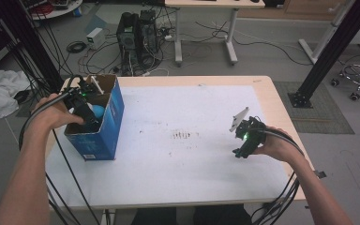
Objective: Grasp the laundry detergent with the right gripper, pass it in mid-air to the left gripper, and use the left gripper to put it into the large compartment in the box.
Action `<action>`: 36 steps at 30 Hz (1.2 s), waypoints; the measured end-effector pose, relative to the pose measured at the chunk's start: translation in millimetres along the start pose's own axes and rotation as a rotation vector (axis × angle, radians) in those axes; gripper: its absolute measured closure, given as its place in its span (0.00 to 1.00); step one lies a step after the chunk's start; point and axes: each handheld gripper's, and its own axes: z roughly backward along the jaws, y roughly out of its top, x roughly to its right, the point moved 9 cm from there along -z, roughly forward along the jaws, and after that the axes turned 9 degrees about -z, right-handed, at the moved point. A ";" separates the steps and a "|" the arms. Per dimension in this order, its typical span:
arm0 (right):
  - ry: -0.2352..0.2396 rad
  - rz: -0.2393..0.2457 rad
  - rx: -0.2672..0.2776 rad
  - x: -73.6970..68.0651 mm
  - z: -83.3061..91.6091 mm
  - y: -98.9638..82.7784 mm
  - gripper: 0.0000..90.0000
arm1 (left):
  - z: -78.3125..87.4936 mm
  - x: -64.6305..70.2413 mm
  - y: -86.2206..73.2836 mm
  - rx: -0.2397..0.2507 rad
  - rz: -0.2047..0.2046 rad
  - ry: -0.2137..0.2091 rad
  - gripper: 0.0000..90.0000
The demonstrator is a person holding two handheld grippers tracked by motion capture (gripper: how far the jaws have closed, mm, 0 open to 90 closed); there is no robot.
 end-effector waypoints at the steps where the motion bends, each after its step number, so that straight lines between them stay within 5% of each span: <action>1: 0.000 -0.004 0.002 -0.4 0.1 0.1 0.15 | -0.3 0.3 0.7 0.008 0.010 -0.001 0.41; 21: -0.004 -0.005 0.005 -0.9 1.7 1.3 0.15 | 4.1 3.1 1.1 -0.002 0.004 -0.027 0.34; 36: -0.006 0.002 0.010 -2.6 4.2 3.9 0.15 | 17.8 2.4 2.2 -0.013 -0.004 -0.005 0.33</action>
